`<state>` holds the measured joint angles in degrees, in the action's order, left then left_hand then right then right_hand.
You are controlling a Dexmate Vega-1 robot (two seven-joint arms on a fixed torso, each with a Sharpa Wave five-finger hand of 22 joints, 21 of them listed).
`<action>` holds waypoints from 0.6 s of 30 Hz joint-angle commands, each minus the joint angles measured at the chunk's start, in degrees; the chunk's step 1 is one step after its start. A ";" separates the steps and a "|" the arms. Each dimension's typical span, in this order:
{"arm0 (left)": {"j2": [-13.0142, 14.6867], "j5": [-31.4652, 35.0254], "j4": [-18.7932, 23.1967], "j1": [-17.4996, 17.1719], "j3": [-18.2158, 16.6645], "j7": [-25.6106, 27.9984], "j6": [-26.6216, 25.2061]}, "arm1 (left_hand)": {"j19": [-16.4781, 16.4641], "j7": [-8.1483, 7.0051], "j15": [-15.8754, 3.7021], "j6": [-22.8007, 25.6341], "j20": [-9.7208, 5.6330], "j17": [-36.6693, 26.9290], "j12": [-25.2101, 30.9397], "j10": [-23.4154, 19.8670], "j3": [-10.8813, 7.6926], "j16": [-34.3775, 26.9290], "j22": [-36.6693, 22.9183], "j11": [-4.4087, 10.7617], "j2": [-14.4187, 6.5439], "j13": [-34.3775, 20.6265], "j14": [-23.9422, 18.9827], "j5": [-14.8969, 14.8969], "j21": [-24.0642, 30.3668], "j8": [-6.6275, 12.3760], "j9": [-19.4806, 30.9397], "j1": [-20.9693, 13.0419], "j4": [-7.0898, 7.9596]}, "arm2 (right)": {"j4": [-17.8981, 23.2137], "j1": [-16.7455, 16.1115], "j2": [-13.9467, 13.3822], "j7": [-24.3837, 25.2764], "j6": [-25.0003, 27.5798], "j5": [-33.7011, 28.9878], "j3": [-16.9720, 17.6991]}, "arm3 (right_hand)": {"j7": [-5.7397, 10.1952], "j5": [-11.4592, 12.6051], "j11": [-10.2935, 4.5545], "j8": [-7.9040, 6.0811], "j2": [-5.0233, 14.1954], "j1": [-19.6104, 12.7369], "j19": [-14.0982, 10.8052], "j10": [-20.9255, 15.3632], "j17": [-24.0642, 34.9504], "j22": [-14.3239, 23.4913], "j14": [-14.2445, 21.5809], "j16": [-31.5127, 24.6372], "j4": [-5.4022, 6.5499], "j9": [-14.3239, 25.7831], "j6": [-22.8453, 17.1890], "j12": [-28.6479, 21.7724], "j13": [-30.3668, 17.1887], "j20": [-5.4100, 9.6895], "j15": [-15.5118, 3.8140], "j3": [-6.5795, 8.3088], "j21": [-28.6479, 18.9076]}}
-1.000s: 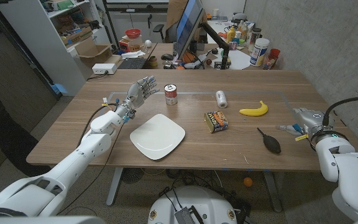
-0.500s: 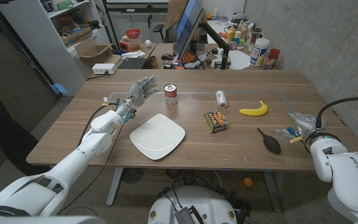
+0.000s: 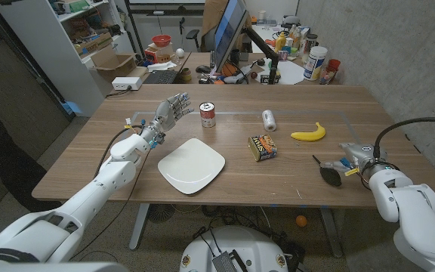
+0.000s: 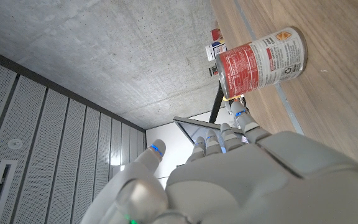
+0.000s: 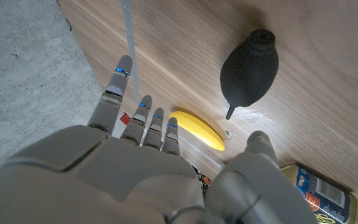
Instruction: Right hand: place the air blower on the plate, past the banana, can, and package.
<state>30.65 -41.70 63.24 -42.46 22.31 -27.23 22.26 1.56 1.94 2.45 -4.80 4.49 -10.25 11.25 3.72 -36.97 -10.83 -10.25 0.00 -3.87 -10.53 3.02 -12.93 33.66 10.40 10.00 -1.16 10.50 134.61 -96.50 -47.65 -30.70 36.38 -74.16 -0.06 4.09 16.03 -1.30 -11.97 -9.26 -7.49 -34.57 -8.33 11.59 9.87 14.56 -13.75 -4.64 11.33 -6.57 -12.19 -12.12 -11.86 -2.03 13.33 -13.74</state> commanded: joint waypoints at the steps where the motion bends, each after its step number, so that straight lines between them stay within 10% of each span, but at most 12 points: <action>1: -0.53 -0.21 -1.38 0.66 0.10 -0.80 0.34 | -0.35 0.38 0.31 -0.16 0.22 -0.21 0.31 0.28 -0.31 -0.16 -0.19 -0.14 -6.25 -0.10 -0.23 -0.31 -0.18 0.11 0.17 0.14 0.02 | -0.33 2.53 -3.18 -4.84 3.00 1.27 -3.98 | -0.06 0.51 0.26 -0.30 -0.01 0.65 -1.28 -0.80 0.22 0.16 1.02 -0.47 0.10 0.10 -0.45 -0.25 -0.22 -0.02 -0.05 -0.44 -0.17; 18: -1.19 -0.54 -2.66 1.37 0.19 -1.93 0.31 | -0.39 0.35 0.29 -0.10 0.19 -0.21 0.32 0.25 -0.32 -0.13 -0.19 -0.30 -6.21 -0.11 -0.20 -0.31 -0.34 0.14 0.17 0.14 0.02 | -1.54 6.93 -6.65 -8.83 8.45 1.72 -9.79 | 0.13 1.11 0.54 -0.64 0.01 1.61 -2.60 -0.99 0.27 0.15 1.37 -0.42 0.53 0.11 -1.71 -0.18 -0.24 -0.32 0.24 -1.57 -0.03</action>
<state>29.97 -42.08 61.70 -41.74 22.42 -28.56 22.50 1.56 1.94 2.46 -4.79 4.50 -10.25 11.25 3.72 -36.97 -10.83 -10.25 0.00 -3.87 -10.52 3.02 -12.93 33.66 10.40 10.00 -1.17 10.50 133.76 -92.20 -52.03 -35.71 40.17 -72.84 -6.22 4.40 16.56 -1.02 -12.30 -9.10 -6.28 -36.50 -9.02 11.59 9.88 15.68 -13.98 -4.22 11.32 -7.69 -12.19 -12.12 -12.17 -1.95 12.05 -13.74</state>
